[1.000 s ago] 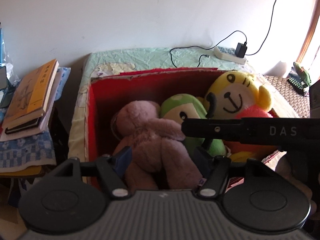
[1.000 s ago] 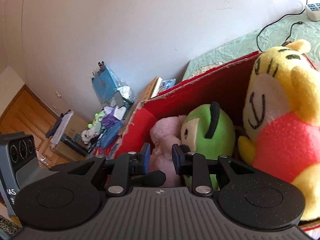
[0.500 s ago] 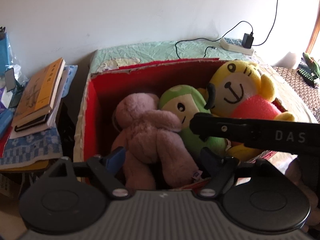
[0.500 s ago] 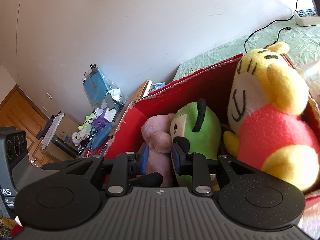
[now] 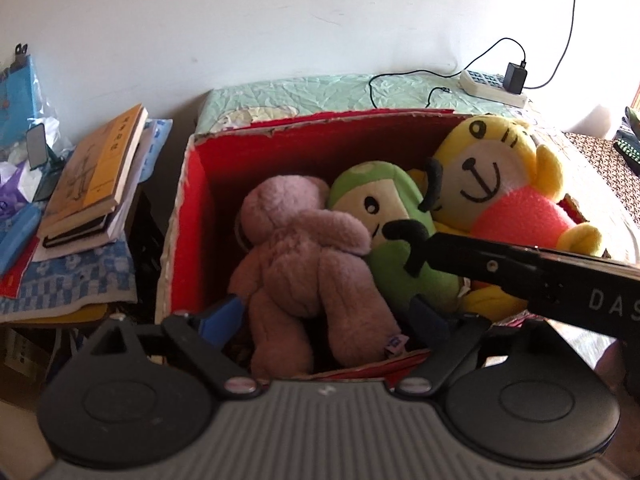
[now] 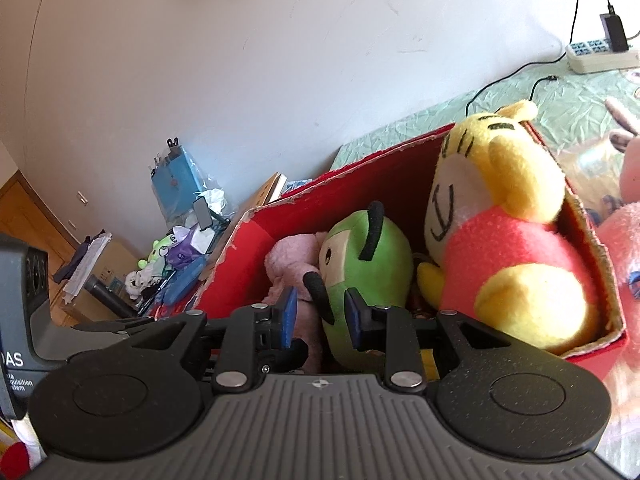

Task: Organize objects
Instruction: 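Lower the teddy bear into the box beside the green plush, then open the right gripper and withdraw it from the teddy bear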

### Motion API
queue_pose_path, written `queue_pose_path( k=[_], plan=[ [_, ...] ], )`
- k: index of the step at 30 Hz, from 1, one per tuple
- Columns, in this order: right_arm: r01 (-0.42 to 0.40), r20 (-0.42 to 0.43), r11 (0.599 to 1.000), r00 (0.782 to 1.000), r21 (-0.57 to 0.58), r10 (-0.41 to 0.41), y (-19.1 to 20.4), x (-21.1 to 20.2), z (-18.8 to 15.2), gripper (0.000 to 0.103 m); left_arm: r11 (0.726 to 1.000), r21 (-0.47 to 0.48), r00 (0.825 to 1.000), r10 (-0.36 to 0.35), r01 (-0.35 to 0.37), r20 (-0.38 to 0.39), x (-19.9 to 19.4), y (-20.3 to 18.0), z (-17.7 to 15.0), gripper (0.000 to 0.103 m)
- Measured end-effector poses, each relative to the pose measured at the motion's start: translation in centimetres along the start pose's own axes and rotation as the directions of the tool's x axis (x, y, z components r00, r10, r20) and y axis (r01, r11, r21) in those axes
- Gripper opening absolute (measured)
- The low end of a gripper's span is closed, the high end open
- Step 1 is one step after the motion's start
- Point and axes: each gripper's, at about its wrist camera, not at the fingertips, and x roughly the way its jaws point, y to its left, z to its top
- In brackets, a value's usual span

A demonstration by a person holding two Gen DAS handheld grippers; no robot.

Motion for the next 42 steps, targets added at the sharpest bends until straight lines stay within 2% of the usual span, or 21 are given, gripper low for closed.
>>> queue_pose_path(
  k=[13,42],
  plan=[
    [0.035,0.036,0.999,0.999,-0.024,-0.035,0.29,-0.37,-0.58,0.028,0.999,0.003,0.999,0.042,-0.042,0.004,0.03,-0.31,-0.03,0.095],
    [0.062,0.045,0.997,0.997,-0.052,-0.06,0.86,-0.1,-0.83,0.031,0.998,0.017,0.998,0.056,-0.056,0.016,-0.16,-0.56,-0.25,0.095]
  ],
)
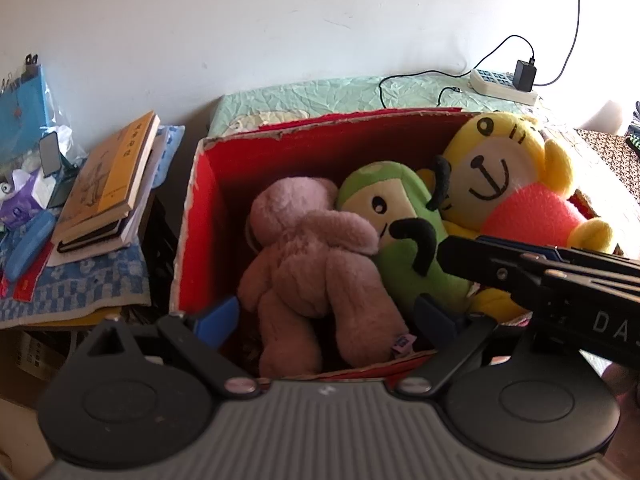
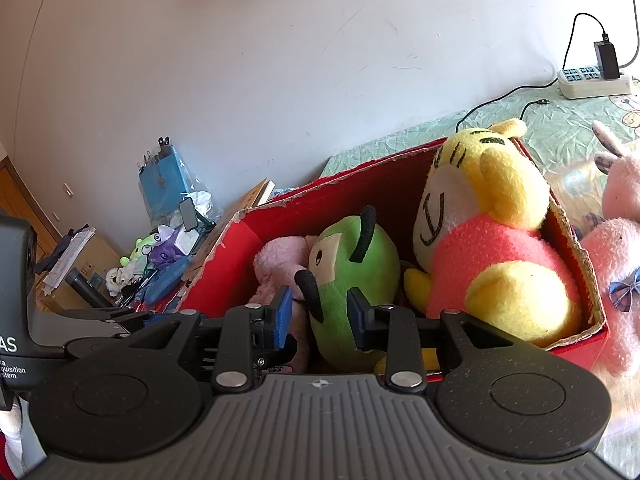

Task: Organize objects
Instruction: 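Open the right gripper and withdraw it from the teddy bear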

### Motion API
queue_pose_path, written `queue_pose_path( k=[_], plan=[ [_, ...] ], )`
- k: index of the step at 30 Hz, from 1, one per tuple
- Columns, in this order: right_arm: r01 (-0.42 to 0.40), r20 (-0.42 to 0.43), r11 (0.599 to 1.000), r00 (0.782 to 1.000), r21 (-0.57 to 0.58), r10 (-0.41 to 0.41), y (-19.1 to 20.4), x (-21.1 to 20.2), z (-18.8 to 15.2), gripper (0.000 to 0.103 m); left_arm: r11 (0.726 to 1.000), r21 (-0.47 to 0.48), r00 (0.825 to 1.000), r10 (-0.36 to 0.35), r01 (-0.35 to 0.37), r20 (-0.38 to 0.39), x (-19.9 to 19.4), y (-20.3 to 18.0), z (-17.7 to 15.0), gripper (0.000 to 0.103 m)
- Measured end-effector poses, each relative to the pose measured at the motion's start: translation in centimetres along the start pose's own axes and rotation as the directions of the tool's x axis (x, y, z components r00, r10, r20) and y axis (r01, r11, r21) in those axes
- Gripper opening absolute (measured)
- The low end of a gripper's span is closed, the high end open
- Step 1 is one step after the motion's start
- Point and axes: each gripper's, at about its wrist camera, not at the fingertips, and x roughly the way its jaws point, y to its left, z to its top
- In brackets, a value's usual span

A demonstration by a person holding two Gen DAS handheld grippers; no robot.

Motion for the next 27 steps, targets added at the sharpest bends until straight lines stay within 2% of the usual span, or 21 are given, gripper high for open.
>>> queue_pose_path(
  k=[6,11,21,27],
  plan=[
    [-0.004,0.003,1.0,1.0,-0.006,0.004,0.1,-0.02,-0.04,0.033,1.0,0.012,1.0,0.008,-0.008,0.018,-0.11,-0.08,-0.18,0.095],
    [-0.024,-0.001,1.0,1.0,-0.01,0.024,0.27,-0.06,-0.06,0.042,0.999,0.02,0.999,0.025,-0.026,0.037,-0.23,-0.35,-0.34,0.095],
    [-0.03,0.005,1.0,1.0,-0.002,0.03,0.37,-0.09,-0.16,0.044,0.999,-0.016,0.999,0.034,-0.034,0.031,-0.06,-0.21,-0.38,0.095],
    [-0.002,0.005,1.0,1.0,0.008,0.002,0.41,-0.38,0.01,0.044,0.999,-0.01,0.999,0.038,-0.038,0.014,-0.09,-0.31,-0.05,0.095]
  ],
)
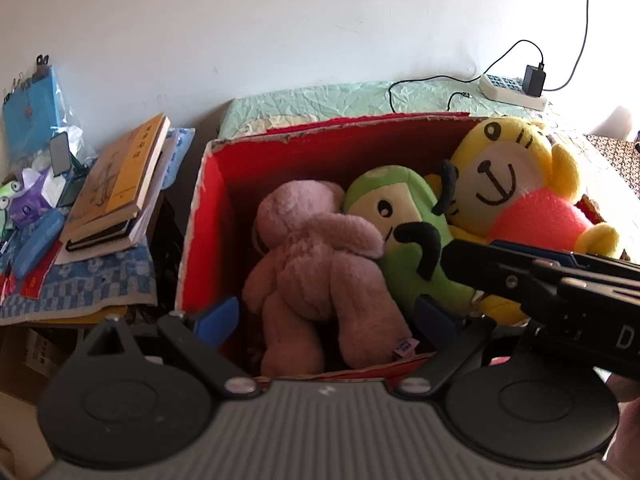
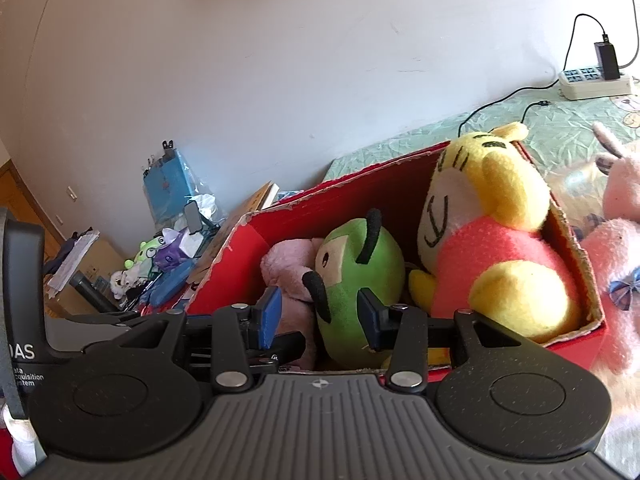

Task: Organize objects
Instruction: 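Open the right gripper and withdraw it from the teddy bear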

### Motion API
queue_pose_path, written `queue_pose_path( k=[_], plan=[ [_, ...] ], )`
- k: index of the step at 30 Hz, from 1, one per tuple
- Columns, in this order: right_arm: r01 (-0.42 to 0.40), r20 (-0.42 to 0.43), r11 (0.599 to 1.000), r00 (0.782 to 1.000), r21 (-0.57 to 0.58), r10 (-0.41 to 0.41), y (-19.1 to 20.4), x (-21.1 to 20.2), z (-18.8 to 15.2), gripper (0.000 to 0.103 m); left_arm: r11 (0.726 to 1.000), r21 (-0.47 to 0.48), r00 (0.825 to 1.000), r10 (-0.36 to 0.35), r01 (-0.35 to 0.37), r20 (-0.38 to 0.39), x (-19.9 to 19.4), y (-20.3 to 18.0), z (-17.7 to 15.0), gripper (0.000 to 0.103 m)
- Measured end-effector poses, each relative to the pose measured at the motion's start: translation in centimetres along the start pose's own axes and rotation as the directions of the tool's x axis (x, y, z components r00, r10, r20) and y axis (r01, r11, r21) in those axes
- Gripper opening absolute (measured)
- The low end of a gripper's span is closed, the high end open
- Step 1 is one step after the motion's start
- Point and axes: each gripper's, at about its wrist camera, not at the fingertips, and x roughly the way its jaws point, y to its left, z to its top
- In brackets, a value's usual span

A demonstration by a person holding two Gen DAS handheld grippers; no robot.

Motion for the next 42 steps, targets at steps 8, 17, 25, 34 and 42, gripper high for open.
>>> queue_pose_path(
  k=[8,17,25,34,42],
  plan=[
    [0.065,0.025,0.998,0.998,-0.003,-0.065,0.2,-1.1,0.4,0.044,1.0,-0.011,1.0,0.027,-0.027,0.009,-0.9,-0.1,0.5,0.095],
    [0.149,0.053,0.988,0.988,-0.031,-0.147,0.8,-2.0,0.9,0.045,0.999,-0.02,0.998,0.046,-0.047,-0.035,-0.9,0.2,0.8,0.095],
    [0.187,0.071,0.981,0.98,-0.048,-0.184,0.8,-2.7,0.9,0.052,0.999,-0.023,0.998,0.035,-0.036,-0.048,-0.9,-0.1,0.8,0.095],
    [0.136,0.083,0.99,0.988,-0.046,-0.132,0.1,-3.6,1.2,0.052,0.997,-0.035,0.996,0.066,-0.068,-0.056,-1.9,-0.7,1.1,0.095],
    [0.054,0.067,0.996,0.997,-0.065,-0.049,-1.0,-4.4,2.0,0.052,0.987,-0.081,0.99,0.134,-0.138,-0.053,-3.8,-1.9,1.0,0.095]
  ],
)
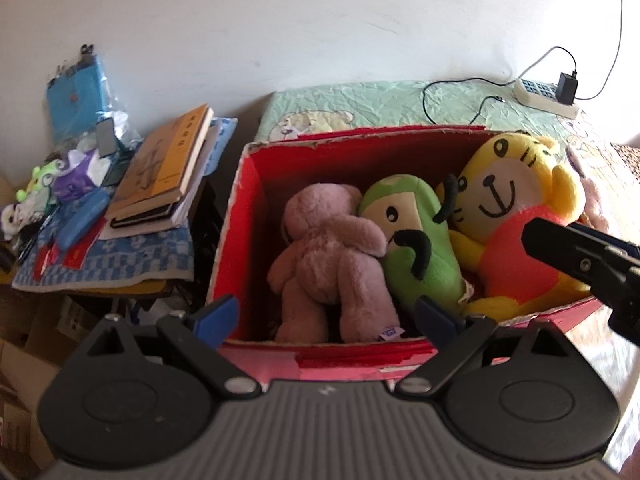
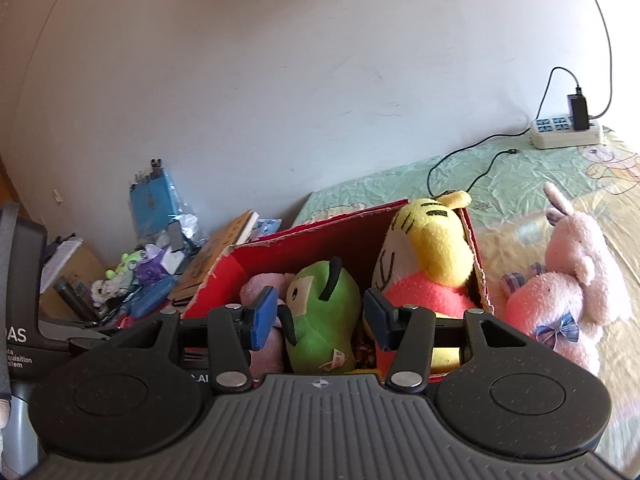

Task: Organize objects
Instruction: 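Open the right gripper and withdraw it from the teddy bear, then move the right gripper to the white bunny plush on the bed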

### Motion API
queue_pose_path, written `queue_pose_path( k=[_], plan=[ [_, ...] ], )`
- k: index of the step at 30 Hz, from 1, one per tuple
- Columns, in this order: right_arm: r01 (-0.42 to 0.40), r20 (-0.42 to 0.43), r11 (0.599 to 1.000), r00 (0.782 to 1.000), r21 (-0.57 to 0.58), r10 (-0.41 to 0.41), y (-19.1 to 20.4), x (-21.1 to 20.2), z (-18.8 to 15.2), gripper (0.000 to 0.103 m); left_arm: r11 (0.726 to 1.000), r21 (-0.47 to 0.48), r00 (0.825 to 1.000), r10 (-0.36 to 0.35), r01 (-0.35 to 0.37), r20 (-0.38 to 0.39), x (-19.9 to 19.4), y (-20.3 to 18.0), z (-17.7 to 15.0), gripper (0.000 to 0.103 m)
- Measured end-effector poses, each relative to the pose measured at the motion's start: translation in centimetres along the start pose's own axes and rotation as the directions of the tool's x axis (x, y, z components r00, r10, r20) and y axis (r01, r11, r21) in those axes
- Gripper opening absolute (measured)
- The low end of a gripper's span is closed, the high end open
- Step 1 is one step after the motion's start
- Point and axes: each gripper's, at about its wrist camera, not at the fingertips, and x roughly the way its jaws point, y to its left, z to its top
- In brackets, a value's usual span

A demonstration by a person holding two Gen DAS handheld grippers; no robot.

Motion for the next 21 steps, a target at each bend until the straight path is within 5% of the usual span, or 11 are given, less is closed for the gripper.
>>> queue_pose_path(
  k=[21],
  plan=[
    [-0.176,-0.057,0.984,0.983,-0.034,0.174,-6.6,-4.7,1.7,0.052,0.989,-0.117,0.996,0.086,-0.086,-0.007,-4.5,-7.7,-1.7,0.095]
  ],
)
